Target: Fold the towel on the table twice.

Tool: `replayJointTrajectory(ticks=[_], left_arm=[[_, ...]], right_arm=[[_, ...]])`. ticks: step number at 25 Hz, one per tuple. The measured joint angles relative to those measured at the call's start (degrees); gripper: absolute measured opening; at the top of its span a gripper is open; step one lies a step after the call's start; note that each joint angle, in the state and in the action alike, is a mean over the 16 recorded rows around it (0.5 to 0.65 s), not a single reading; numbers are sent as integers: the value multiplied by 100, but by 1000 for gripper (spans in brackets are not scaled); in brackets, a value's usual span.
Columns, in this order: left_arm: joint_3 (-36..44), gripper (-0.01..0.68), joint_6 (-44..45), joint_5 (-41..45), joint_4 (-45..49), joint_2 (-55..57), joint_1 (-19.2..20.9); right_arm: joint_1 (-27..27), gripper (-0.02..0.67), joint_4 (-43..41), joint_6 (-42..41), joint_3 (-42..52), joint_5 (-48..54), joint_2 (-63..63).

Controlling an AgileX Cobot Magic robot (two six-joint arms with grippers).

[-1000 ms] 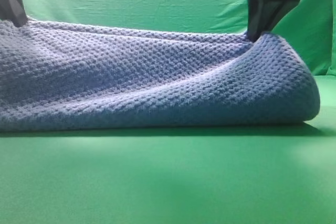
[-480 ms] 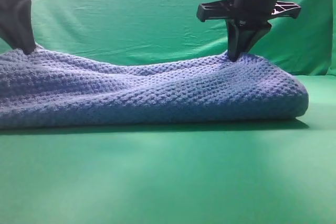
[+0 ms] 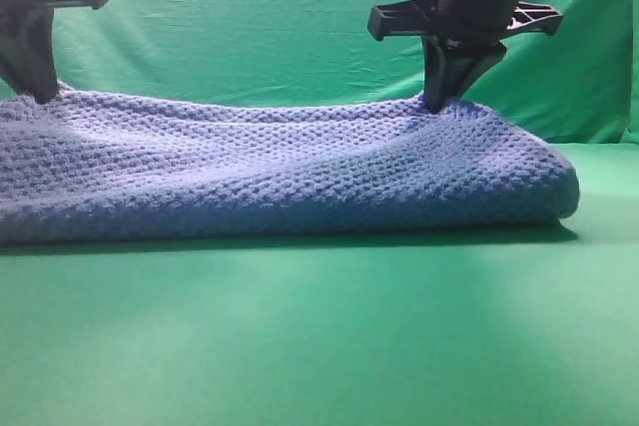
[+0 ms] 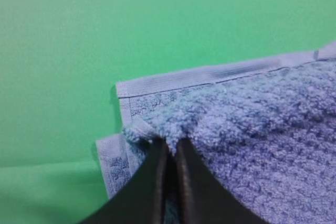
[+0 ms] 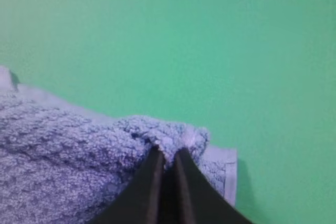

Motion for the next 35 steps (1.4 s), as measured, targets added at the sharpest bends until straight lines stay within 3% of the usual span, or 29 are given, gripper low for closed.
replayJointTrajectory(ticks=[9, 12, 14, 17, 24, 27, 30, 35], left_arm=[[-162, 377, -154, 182, 179, -136, 0], [-350, 431, -143, 473, 109, -305, 0], [-497, 431, -90, 713, 20, -461, 0], [-724, 375, 101, 1099, -212, -763, 0], [-1139, 112, 1100, 1825, -1167, -1745, 0], [-1155, 35, 1640, 1991, -1629, -2247, 0], [-998, 5, 2129, 2054, -2038, -2818, 0], [-433, 0, 2662, 2006, -2463, -3933, 0]], right_arm=[[-14, 399, -5, -6, -60, 141, -244], [-19, 475, -6, -6, -137, 397, -506], [-21, 487, -6, -6, -194, 631, -738], [-23, 435, -3, -6, -279, 1050, -1168], [-23, 162, 9, -6, -434, 2069, -2375], [-23, 68, 15, -6, -393, 2405, -2921], [-23, 16, 21, -6, -223, 2587, -3497], [-23, 0, 26, -13, 389, 2531, -4545]])
